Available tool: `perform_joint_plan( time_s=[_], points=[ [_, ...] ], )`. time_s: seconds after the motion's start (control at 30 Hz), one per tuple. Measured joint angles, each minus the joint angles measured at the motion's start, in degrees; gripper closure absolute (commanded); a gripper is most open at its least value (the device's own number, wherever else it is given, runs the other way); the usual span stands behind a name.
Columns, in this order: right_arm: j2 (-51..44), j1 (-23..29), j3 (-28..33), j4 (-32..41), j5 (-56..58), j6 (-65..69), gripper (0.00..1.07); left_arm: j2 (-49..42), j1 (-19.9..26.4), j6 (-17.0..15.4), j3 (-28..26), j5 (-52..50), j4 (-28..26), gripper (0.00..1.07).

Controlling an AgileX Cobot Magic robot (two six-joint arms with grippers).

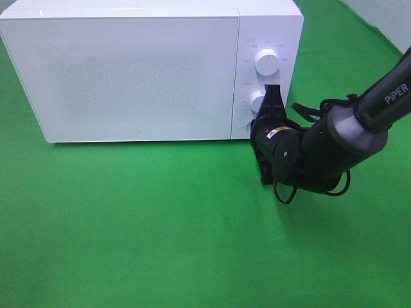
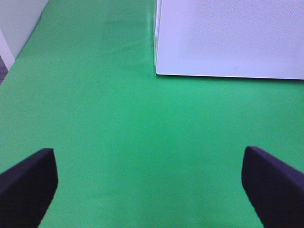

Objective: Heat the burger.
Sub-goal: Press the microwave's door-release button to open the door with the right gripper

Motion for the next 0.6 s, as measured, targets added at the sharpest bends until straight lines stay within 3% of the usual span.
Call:
perform_joint_plan(
  time_s=[0.6],
  points=[
    [0.8,-0.2,-1.4,1.4,-0.9,2.5,1.07,0.0,0.0,0.0,0.0,0.0,0.0,0.09]
  ],
)
